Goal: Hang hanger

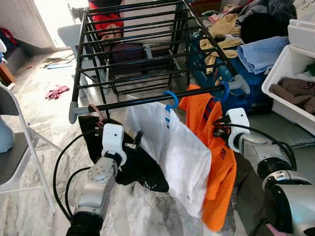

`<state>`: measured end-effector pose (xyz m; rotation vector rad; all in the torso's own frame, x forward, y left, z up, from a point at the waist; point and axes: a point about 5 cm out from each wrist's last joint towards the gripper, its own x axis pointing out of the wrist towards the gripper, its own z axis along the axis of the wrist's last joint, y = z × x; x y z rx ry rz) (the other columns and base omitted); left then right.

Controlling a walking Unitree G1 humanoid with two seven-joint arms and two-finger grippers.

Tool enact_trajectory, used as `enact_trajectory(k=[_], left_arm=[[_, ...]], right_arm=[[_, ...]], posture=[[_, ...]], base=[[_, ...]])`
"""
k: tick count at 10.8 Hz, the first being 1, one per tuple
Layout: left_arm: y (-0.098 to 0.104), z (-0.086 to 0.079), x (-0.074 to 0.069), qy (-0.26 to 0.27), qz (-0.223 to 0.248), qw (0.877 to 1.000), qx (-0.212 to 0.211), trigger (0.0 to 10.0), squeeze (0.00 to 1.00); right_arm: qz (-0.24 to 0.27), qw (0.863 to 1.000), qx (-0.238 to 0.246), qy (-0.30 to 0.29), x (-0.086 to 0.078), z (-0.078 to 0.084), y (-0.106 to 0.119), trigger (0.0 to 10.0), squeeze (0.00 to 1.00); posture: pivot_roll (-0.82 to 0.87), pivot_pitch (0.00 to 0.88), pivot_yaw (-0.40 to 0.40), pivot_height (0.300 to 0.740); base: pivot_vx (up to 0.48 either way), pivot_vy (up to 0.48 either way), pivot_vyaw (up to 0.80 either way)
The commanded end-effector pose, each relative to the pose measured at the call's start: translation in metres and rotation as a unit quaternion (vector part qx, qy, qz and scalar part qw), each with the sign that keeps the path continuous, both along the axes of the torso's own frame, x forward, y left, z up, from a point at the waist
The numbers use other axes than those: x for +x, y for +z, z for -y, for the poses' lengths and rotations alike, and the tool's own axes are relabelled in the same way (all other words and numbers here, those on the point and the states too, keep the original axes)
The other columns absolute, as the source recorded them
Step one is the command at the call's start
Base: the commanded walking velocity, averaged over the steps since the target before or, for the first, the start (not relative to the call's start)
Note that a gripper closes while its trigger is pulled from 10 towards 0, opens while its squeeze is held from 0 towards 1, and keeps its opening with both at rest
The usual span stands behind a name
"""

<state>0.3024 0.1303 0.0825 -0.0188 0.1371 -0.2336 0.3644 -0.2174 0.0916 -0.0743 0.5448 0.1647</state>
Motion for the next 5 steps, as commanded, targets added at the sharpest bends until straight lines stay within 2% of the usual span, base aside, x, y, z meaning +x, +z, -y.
enact_trajectory(k=[1, 3, 5], left_arm=[[0.003, -0.003, 0.000, 0.001, 0.003, 1.000, 0.002, 10.0, 0.00], [0.002, -0.005, -0.002, 0.003, -0.004, 1.000, 0.005, 10.0, 0.00], [-0.002, -0.007, -0.006, 0.002, -0.011, 1.000, 0.014, 10.0, 0.00]], right_arm=[[0.009, 1.000, -0.005, -0.005, 0.000, 0.002, 0.000, 10.0, 1.00], [0.054, 0.998, -0.028, -0.013, -0.003, 0.019, 0.007, 10.0, 1.00], [0.083, 0.996, -0.039, -0.017, -0.014, 0.033, 0.004, 10.0, 1.00]], posture=[[-0.12, 0.000, 0.040, 0.740], [-0.13, 0.000, 0.044, 0.740], [-0.16, 0.000, 0.055, 0.740]], base=[[0.000, 0.000, 0.00], [0.000, 0.000, 0.00], [0.000, 0.000, 0.00]])
